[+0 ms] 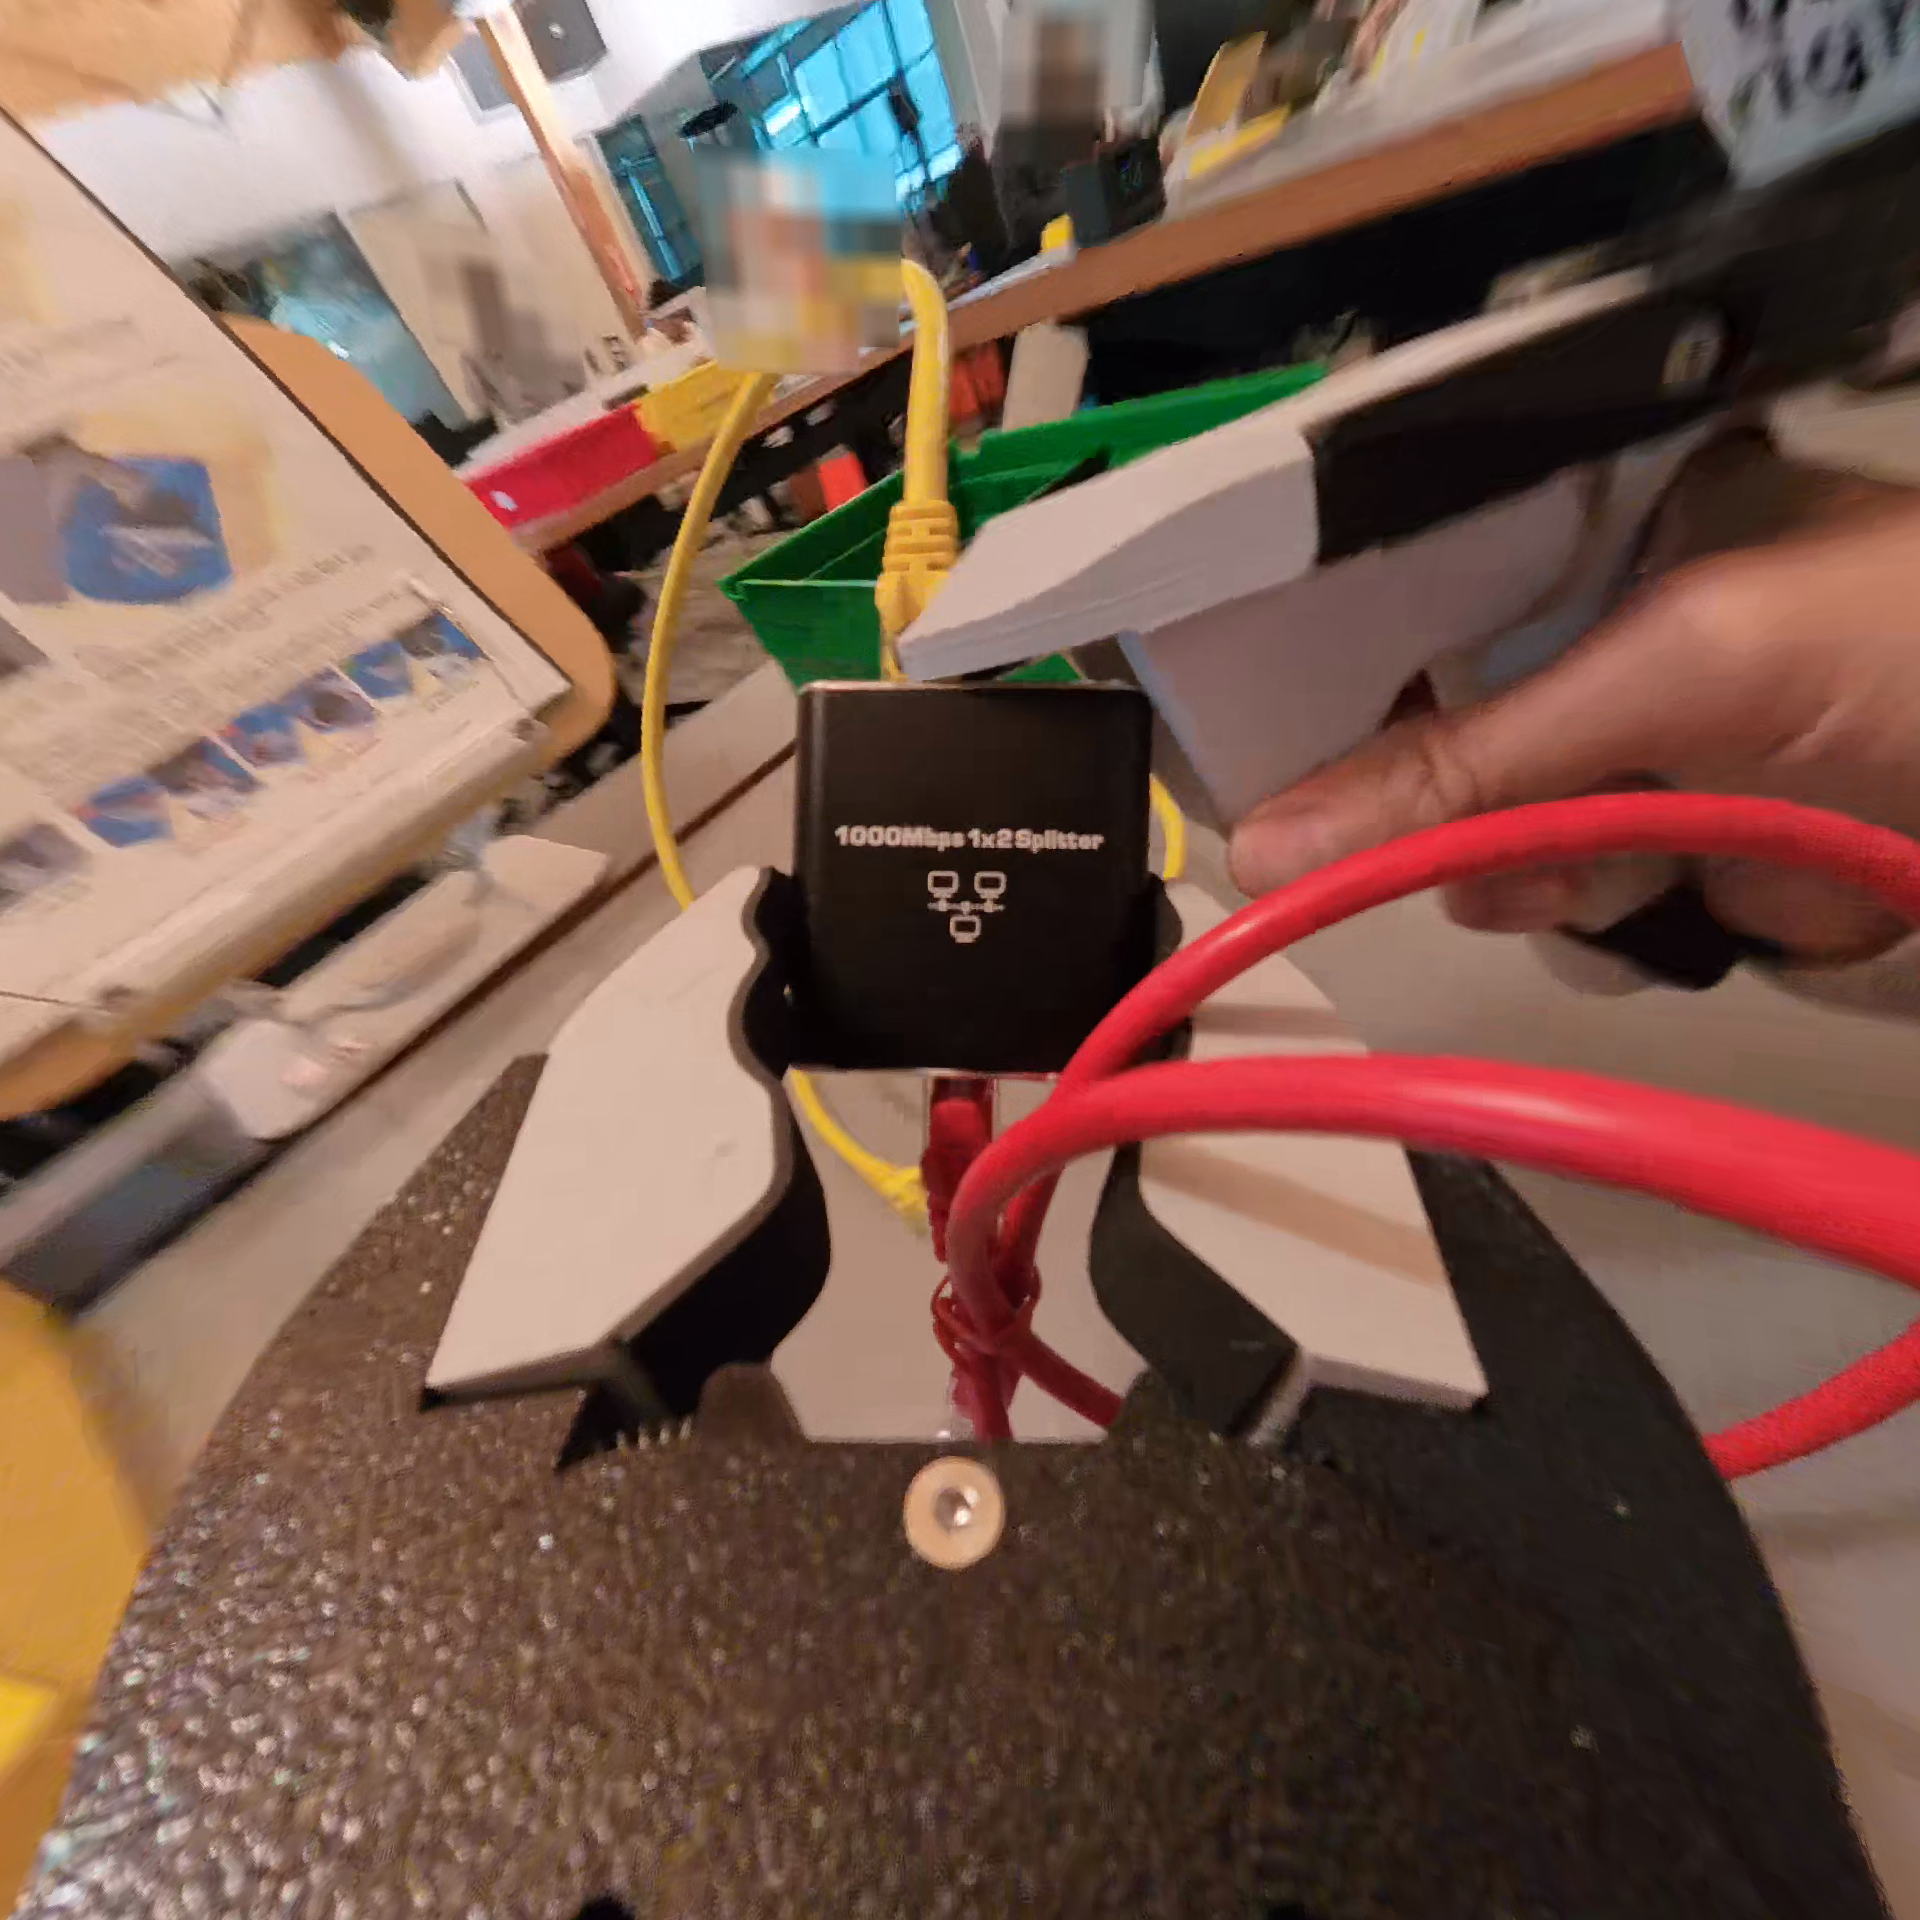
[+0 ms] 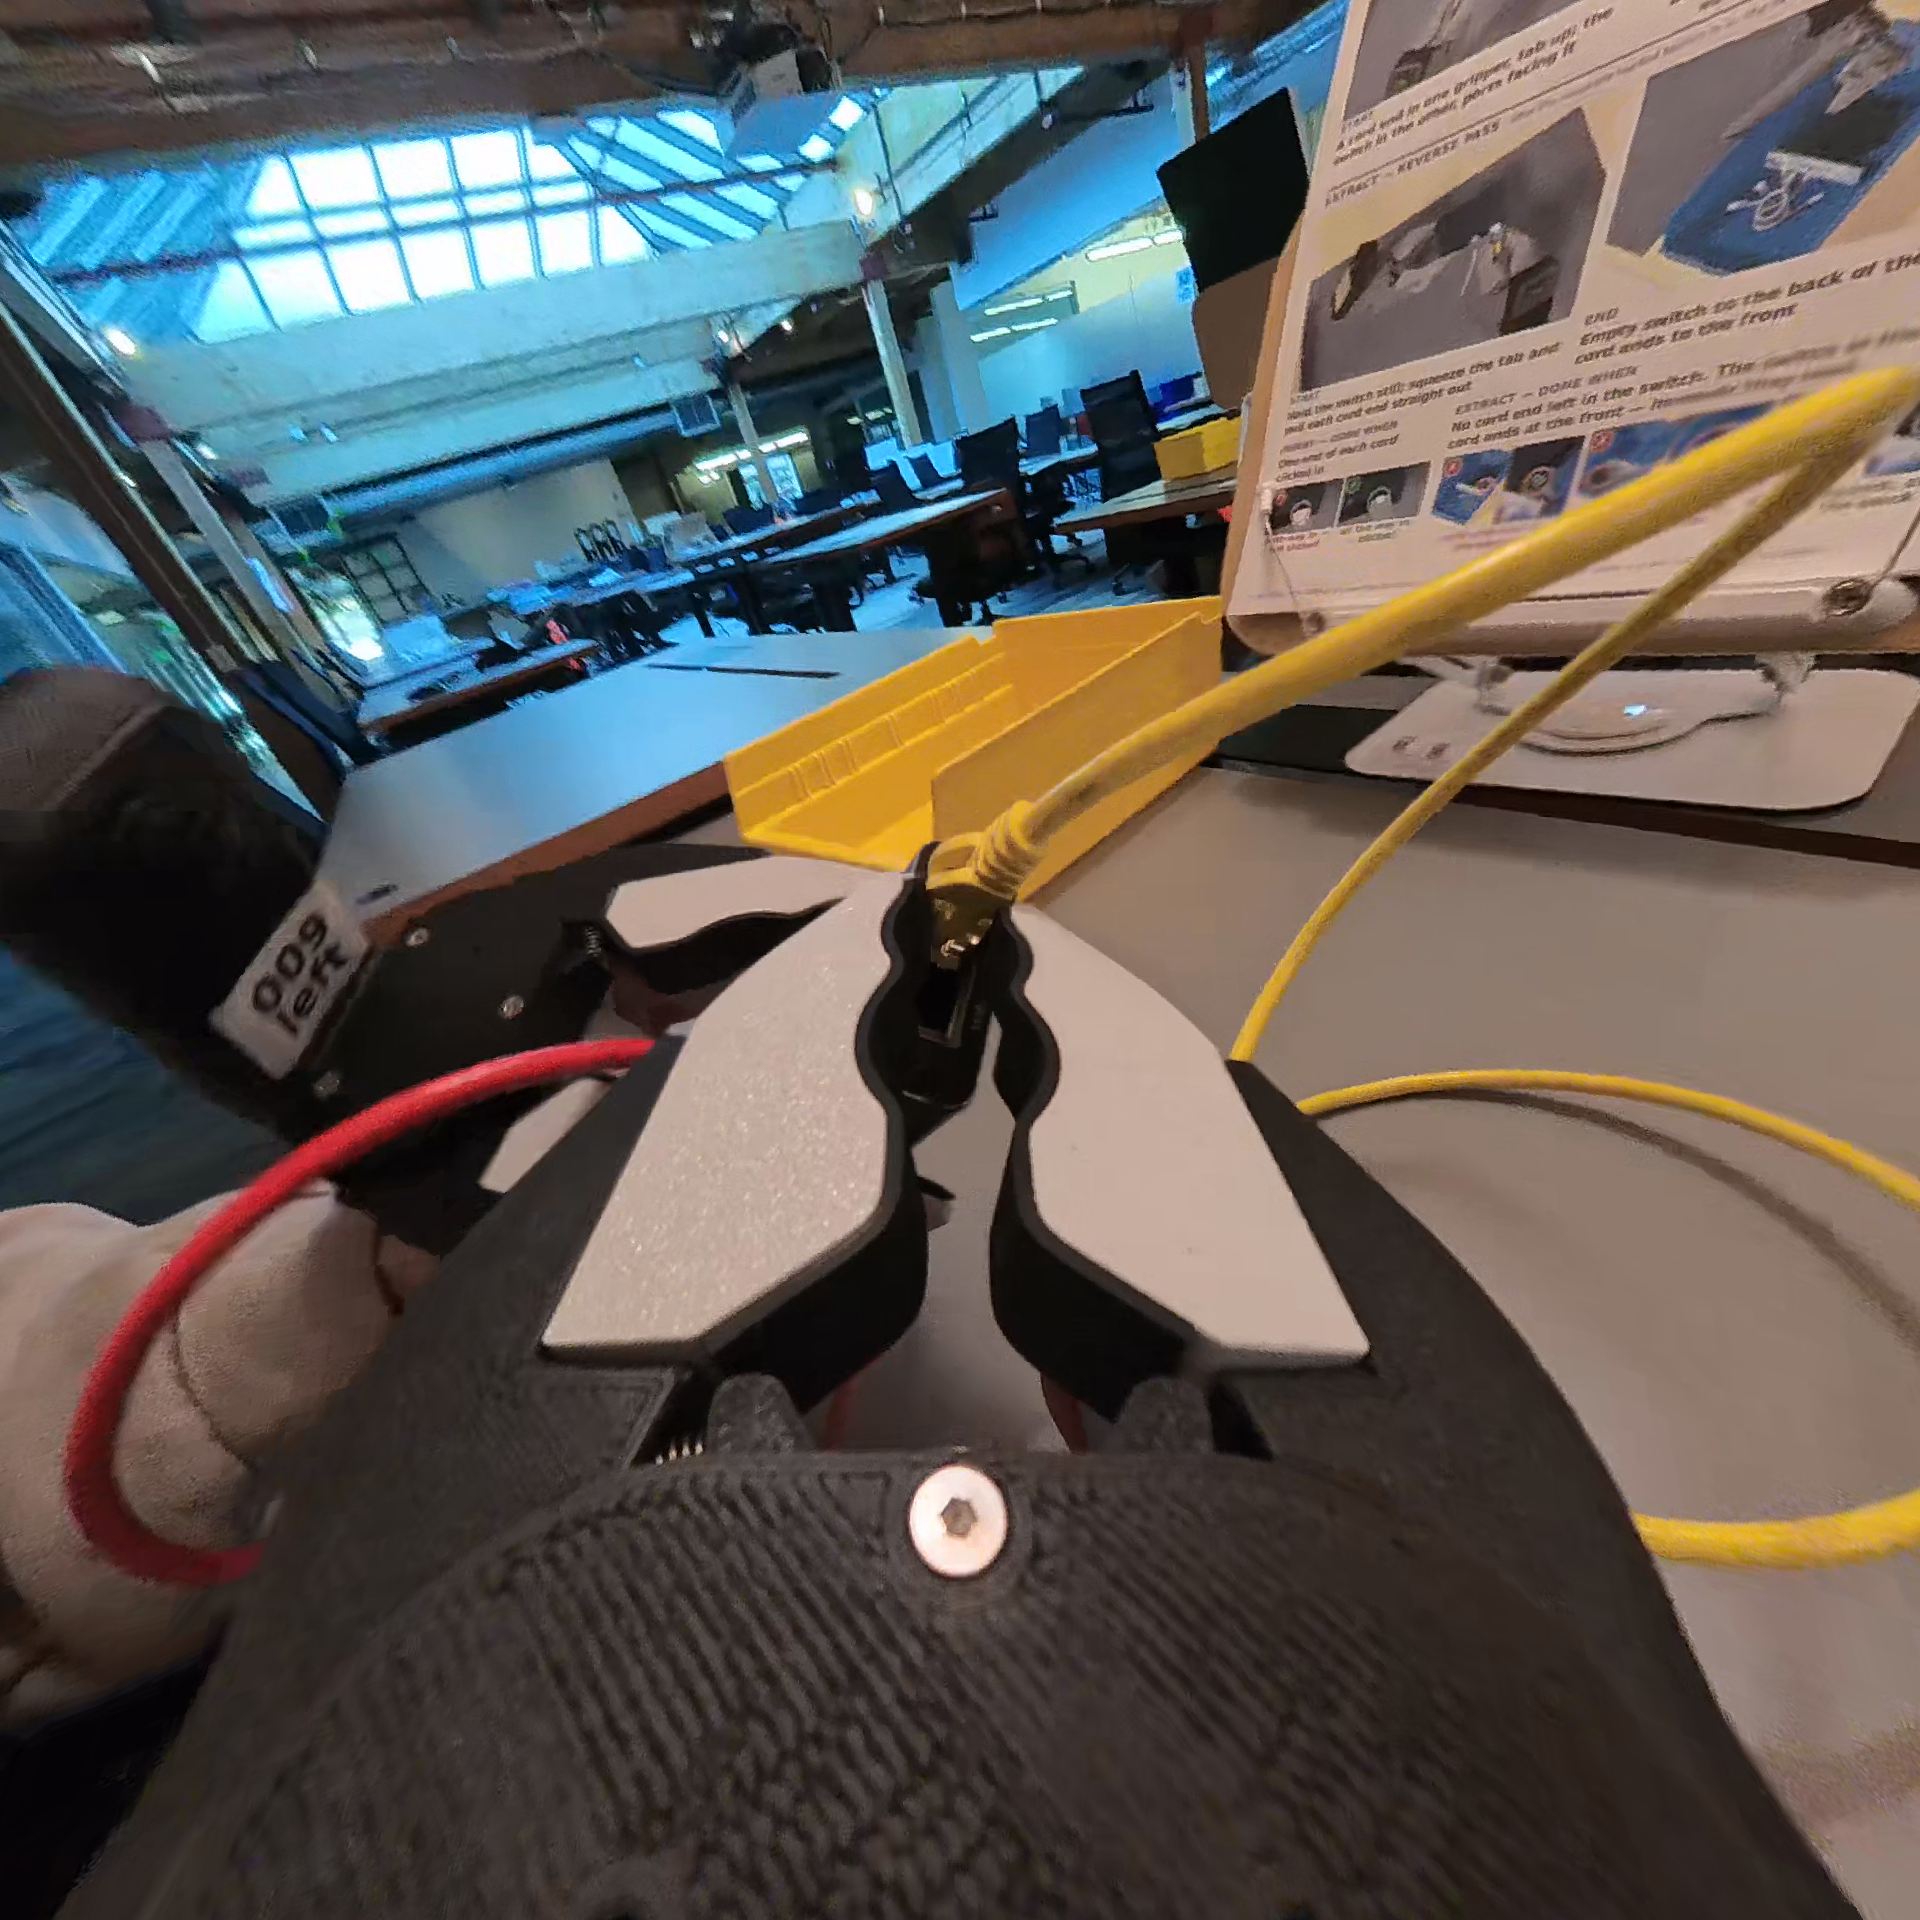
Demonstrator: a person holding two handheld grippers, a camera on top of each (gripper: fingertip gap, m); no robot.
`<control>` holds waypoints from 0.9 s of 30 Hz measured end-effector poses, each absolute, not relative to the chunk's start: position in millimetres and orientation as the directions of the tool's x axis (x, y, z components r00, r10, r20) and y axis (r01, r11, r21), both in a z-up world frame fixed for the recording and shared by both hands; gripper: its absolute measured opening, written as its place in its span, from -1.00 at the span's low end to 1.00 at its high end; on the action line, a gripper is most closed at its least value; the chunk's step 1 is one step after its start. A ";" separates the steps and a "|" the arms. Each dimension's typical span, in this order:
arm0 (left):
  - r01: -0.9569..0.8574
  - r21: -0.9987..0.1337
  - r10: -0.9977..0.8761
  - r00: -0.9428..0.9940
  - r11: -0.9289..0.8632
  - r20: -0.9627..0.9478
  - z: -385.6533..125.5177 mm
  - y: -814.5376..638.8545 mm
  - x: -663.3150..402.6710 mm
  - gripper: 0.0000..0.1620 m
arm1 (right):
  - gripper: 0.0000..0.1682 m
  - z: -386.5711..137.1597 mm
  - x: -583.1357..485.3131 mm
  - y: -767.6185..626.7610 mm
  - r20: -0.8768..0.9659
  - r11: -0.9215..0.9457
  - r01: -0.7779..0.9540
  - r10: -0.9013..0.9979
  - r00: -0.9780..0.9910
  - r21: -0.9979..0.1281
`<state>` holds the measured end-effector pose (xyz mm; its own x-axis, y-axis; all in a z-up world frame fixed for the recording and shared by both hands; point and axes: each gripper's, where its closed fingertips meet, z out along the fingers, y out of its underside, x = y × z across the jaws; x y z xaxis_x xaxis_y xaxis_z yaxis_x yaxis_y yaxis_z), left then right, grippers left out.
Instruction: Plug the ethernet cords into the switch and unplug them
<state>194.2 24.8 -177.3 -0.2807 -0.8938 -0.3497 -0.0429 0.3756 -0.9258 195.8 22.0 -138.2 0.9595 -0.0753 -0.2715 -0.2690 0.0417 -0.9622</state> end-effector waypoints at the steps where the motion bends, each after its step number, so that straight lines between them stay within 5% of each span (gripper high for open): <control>1: -0.044 -0.941 -0.902 -0.303 0.335 -0.307 -177.2 23.0 193.9 -0.22 | -0.84 -137.5 195.6 21.4 -0.265 0.030 -0.263 -0.079 0.961 -0.964; 9: -0.044 -0.904 -0.874 -0.276 0.426 -0.399 -183.3 26.5 195.7 -0.21 | -0.84 -143.1 193.9 21.0 -0.152 -0.050 -0.158 -0.111 0.982 -0.986; 15: -0.028 -0.946 -0.898 -0.327 0.322 -0.296 -182.6 20.7 194.9 -0.21 | -0.89 -143.9 197.4 19.5 -0.209 -0.019 -0.211 -0.092 0.974 -0.977; 19: -0.025 -0.908 -0.879 -0.262 0.418 -0.398 -184.0 27.5 195.4 -0.22 | -0.83 -141.6 199.8 18.3 -0.223 0.004 -0.224 -0.102 0.969 -0.975; 21: -0.101 -0.832 -0.833 -0.177 0.546 -0.525 -203.4 54.6 197.2 -0.22 | -0.87 -97.4 238.7 -25.3 -0.298 0.245 -0.251 -0.176 0.938 -0.936; 23: -0.038 -0.943 -0.931 -0.178 0.331 -0.320 -180.8 59.9 193.4 -0.22 | -0.86 -97.8 247.9 -42.7 -0.209 0.123 -0.185 -0.225 0.952 -0.975; 27: -0.040 -0.933 -0.918 -0.198 0.357 -0.343 -172.5 59.2 196.4 -0.22 | -0.86 -107.3 239.5 -43.2 -0.101 -0.007 -0.107 -0.268 0.958 -0.994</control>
